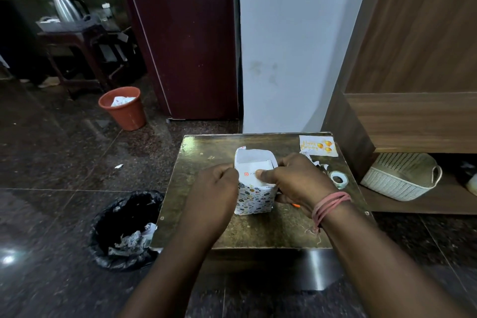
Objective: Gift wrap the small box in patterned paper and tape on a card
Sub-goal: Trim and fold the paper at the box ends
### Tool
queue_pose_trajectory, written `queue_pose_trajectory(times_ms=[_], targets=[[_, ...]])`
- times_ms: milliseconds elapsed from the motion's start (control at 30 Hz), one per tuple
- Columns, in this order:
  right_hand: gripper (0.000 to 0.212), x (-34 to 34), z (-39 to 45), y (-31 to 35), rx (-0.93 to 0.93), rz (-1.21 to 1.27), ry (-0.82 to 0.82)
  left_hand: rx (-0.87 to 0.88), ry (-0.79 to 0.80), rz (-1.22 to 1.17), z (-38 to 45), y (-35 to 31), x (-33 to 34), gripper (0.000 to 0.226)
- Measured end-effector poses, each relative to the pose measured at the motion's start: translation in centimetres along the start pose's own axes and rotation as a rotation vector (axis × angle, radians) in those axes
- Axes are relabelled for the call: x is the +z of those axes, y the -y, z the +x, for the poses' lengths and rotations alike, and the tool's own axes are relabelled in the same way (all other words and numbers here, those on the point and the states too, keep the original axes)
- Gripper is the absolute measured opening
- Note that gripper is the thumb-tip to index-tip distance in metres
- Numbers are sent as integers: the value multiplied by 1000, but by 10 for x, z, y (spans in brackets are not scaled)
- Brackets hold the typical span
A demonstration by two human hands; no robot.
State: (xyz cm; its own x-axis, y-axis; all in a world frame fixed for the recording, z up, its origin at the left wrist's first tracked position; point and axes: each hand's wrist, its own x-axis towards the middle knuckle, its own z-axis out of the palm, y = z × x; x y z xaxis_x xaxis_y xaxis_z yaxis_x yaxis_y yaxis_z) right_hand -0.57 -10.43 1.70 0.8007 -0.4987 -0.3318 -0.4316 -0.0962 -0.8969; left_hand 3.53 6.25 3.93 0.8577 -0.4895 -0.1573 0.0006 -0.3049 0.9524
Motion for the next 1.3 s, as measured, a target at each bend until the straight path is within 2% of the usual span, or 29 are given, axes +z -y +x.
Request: queue_pose_trajectory(times_ms=[67,167,267,467,667,800,867,967,1033,1100,1200,1300], targets=[[65,0,0,-2,-22,-16,-25,29,-32,31,-4,-2,-3,27],[44,1,-9,5,-58,-70,-116,103,-126,188,-6,-2,-3,29],[42,2,-19,11,-124,-167,-241,139,-194,246,-2,2,0,21],[37,8,-30,10,-214,-286,-389,151,-192,267,7,7,-4,14],[25,10,-36,6,-338,-243,-406,243,-186,415,11,8,-7,15],[49,0,-37,8,-431,-341,-284,308,-146,461,14,10,-11,20],[56,-12,-38,9,-430,-342,-131,365,-104,532,14,12,-14,24],[54,-32,-34,0,-454,-328,93,403,-12,555,13,15,-19,38],[65,-41,-31,-7,-443,-292,152,387,44,504,12,14,-22,54],[74,-42,-28,-12,-466,-307,169,375,92,505,12,14,-25,53],[60,-39,-23,-17,-503,-257,171,376,5,523,13,14,-24,25],[56,-38,-22,-14,-513,-248,159,276,-190,384,14,7,-15,18]])
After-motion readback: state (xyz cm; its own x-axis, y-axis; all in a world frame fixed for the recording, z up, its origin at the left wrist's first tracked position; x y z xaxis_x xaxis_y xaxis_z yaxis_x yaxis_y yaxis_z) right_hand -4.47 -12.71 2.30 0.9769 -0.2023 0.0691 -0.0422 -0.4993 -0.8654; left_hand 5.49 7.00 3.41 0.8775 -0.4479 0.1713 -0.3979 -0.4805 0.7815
